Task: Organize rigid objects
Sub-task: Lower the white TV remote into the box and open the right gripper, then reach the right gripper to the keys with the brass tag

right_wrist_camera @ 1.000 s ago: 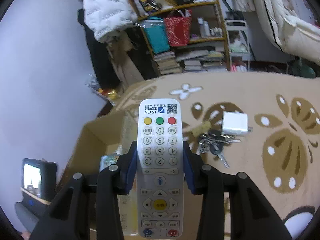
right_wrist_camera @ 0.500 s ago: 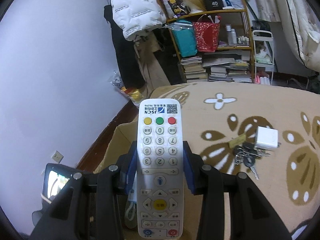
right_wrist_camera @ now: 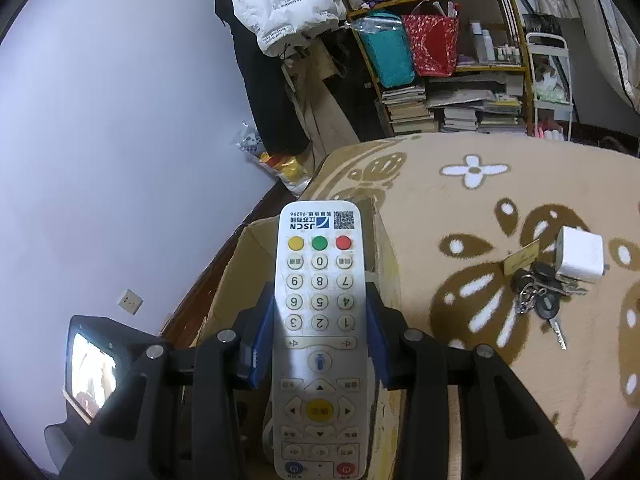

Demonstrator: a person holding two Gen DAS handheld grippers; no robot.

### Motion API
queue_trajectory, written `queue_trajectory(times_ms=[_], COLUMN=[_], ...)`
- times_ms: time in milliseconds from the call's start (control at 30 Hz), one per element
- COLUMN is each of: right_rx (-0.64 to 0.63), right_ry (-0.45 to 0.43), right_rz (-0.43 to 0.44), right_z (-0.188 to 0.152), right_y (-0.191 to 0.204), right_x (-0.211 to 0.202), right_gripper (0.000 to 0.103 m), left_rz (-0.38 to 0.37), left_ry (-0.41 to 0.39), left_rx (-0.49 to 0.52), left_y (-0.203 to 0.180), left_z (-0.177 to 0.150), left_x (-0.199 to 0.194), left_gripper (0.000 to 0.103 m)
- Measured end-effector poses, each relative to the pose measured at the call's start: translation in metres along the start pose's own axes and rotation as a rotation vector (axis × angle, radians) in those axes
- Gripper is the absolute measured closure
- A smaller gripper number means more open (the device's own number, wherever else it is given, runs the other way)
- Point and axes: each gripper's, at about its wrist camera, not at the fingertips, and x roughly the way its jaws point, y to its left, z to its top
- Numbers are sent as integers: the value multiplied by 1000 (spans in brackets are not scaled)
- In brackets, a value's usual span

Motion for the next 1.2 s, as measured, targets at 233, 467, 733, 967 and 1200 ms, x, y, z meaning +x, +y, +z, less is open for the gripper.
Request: queue_trajectory(times_ms=[233, 467, 733, 967, 1200], right_rx=[15, -3, -31, -40, -21], right_ry=[-2, 9, -42, -97, -96], right_rz=[5, -15, -49, -109, -188], right_z=[-7, -7, -10, 2, 20], right_y=[-8, -3, -1, -8, -41], right_x=[11, 14, 4, -13, -18], right_gripper=[59, 59, 59, 45, 21], left_rz=[0, -2, -4, -5, 8], left_ry=[-4, -3, -10, -12, -13], left_rx=[1, -1, -1, -5, 4], left_y=[1, 1, 2, 3, 0], left_z=[-1, -1, -1, -3, -5], left_x=[0, 0, -1, -2, -3], left_gripper=[85, 85, 87, 87, 86])
